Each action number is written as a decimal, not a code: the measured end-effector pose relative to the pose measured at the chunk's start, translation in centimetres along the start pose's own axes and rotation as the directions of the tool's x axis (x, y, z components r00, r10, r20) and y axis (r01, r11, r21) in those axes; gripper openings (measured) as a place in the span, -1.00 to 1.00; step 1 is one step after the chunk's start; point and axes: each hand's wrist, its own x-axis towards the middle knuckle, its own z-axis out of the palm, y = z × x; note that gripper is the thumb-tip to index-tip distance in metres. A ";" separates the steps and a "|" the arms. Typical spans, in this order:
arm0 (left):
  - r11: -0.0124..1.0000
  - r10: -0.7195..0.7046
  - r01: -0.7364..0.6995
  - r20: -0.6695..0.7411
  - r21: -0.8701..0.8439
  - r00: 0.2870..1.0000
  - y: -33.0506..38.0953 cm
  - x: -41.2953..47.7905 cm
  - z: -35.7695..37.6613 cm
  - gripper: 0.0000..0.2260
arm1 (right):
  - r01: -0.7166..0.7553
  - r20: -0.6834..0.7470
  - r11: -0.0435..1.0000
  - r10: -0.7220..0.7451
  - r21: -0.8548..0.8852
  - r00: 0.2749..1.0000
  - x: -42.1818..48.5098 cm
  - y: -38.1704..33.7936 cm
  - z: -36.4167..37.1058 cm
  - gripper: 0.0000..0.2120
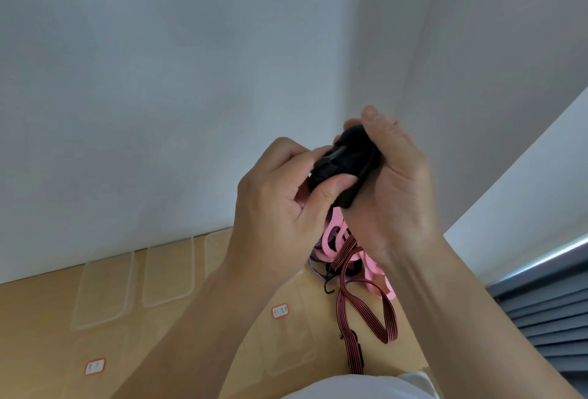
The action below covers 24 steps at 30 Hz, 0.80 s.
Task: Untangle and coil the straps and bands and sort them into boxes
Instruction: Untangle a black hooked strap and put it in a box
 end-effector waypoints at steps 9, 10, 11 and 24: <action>0.989 0.082 -0.104 0.198 0.102 0.977 0.0 1.3 -2.6 -0.72 | -0.332 0.216 0.931 0.297 0.149 0.930 0.4 -1.4 -1.4 -0.70; 0.987 0.091 -0.114 0.192 0.111 0.977 -0.1 1.4 -3.0 -0.72 | -0.370 0.240 0.922 0.337 0.109 0.910 0.5 -1.5 -1.5 -0.66; 0.985 0.103 -0.126 0.188 0.120 0.977 -0.1 1.5 -3.2 -0.72 | -0.399 0.259 0.913 0.367 0.084 0.893 0.5 -1.6 -1.6 -0.66; 0.975 0.156 -0.180 0.173 0.130 0.972 -0.3 2.4 -3.8 -0.81 | -0.398 0.215 0.914 0.374 0.078 0.902 0.2 -1.0 -0.8 -0.88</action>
